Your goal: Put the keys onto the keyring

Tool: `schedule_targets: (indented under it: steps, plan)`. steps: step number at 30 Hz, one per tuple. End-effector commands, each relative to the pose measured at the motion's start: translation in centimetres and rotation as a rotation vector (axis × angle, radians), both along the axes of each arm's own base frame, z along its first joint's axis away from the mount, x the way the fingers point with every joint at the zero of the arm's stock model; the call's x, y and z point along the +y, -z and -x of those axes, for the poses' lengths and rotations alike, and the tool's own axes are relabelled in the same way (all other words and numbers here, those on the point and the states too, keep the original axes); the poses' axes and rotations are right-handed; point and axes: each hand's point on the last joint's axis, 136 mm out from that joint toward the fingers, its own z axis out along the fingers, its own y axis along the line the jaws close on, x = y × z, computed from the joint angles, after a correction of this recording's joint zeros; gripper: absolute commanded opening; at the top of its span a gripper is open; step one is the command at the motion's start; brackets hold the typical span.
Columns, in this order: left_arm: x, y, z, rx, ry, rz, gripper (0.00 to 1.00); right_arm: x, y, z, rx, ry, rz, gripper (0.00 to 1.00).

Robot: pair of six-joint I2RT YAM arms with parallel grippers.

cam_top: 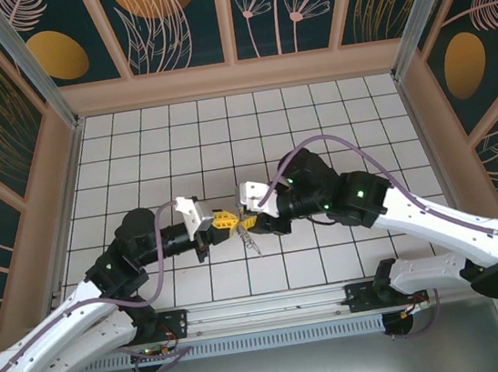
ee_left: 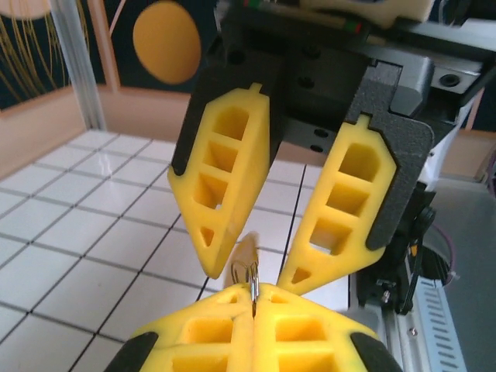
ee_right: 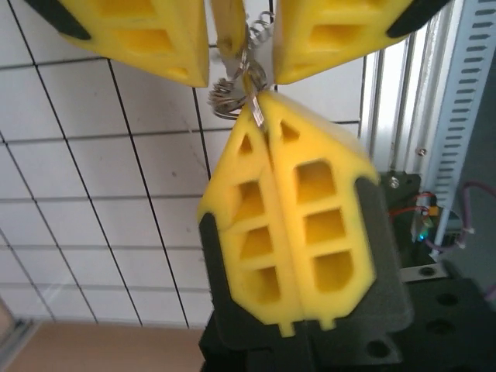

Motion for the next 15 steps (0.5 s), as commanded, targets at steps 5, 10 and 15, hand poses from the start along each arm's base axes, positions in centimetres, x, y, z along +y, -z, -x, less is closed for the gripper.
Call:
schedule_targets:
  steps: [5, 10, 15]
  plan:
    - [0.1, -2.7, 1.3, -0.064, 0.057, 0.120, 0.00, -0.9, -3.2, 0.8, 0.055, -0.029, -0.156, 0.29]
    - [0.0, -2.4, 1.4, -0.059, 0.065, 0.112, 0.00, -1.3, -3.7, 0.9, 0.090, -0.043, -0.175, 0.26]
    - [0.2, -2.9, 1.8, -0.073, 0.076, 0.124, 0.00, -0.7, -2.5, 0.7, 0.123, -0.050, -0.139, 0.28]
